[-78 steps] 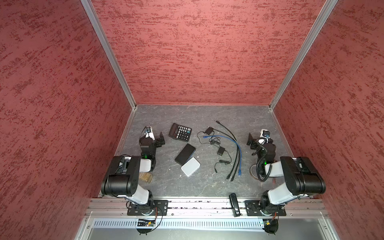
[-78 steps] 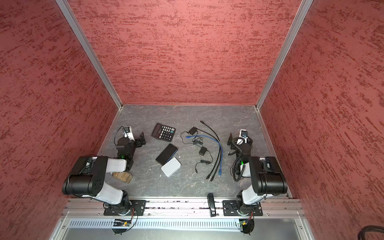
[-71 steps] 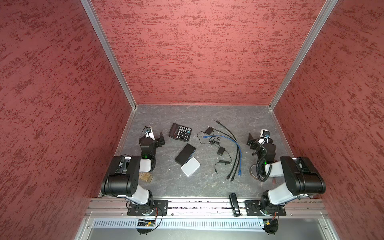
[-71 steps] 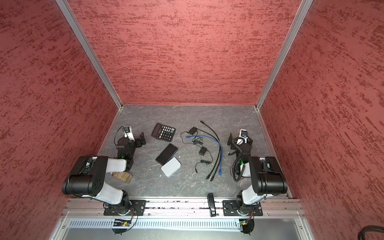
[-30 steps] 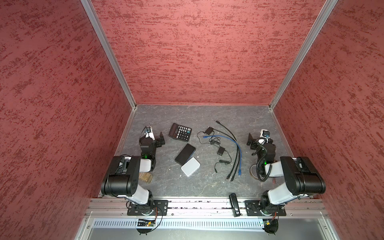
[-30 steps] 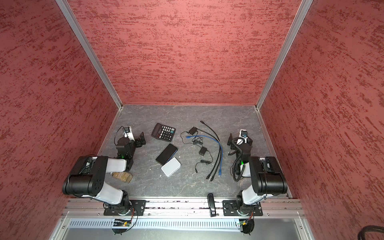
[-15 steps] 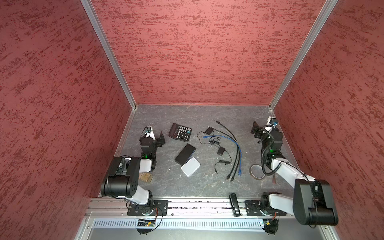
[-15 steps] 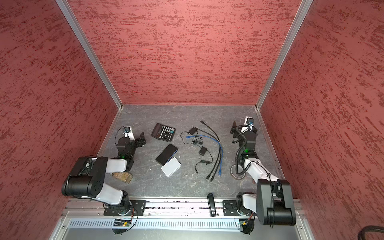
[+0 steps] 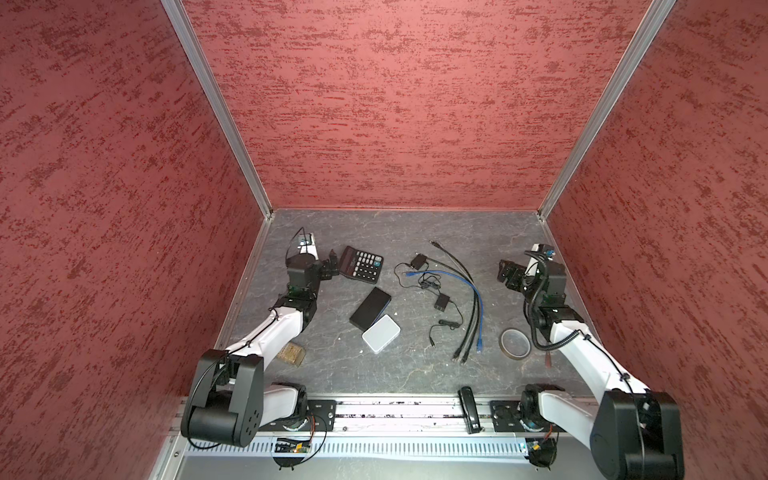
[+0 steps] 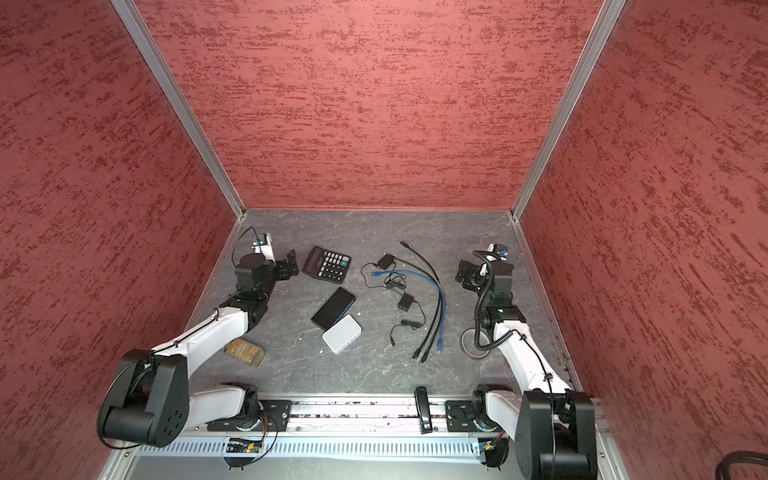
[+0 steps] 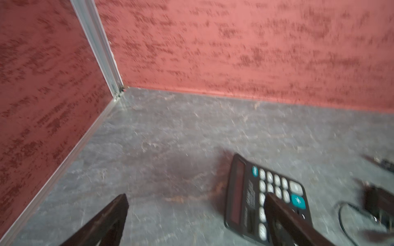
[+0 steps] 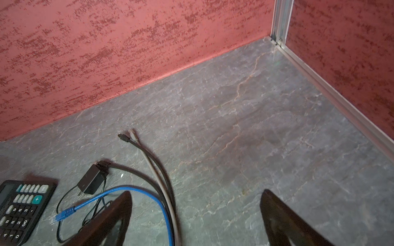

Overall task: Insert the plug into the switch port
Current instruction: 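Move the left gripper over the white router while the right reaches the black cable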

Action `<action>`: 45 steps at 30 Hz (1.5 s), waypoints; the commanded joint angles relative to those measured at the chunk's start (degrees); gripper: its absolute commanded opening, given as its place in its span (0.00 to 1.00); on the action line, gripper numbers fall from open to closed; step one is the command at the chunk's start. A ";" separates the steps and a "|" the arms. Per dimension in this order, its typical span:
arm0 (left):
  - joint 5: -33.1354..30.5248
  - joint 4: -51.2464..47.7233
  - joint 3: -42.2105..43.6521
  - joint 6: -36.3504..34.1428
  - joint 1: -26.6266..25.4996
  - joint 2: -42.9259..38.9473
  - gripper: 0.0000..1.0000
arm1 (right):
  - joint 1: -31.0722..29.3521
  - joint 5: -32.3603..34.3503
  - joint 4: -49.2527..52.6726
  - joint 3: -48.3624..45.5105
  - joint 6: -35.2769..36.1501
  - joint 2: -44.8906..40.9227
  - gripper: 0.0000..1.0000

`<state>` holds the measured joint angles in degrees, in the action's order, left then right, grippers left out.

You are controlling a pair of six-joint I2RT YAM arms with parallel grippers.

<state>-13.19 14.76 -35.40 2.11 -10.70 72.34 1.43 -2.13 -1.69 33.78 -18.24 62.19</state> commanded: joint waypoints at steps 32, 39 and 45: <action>-4.46 -40.24 -4.36 25.98 -35.69 -1.73 1.00 | -30.51 0.12 27.09 9.17 -9.24 2.52 0.71; -2.54 -33.72 -0.12 27.81 -36.76 -3.54 1.00 | -39.55 1.39 29.69 10.37 -11.75 7.14 0.65; -4.18 -29.50 4.16 29.09 -36.82 -9.54 1.00 | -47.11 4.56 32.30 12.50 -14.40 12.90 0.61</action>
<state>-16.58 -18.48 -32.12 29.93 -47.29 65.25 -43.48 -1.21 27.83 43.57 -29.47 73.73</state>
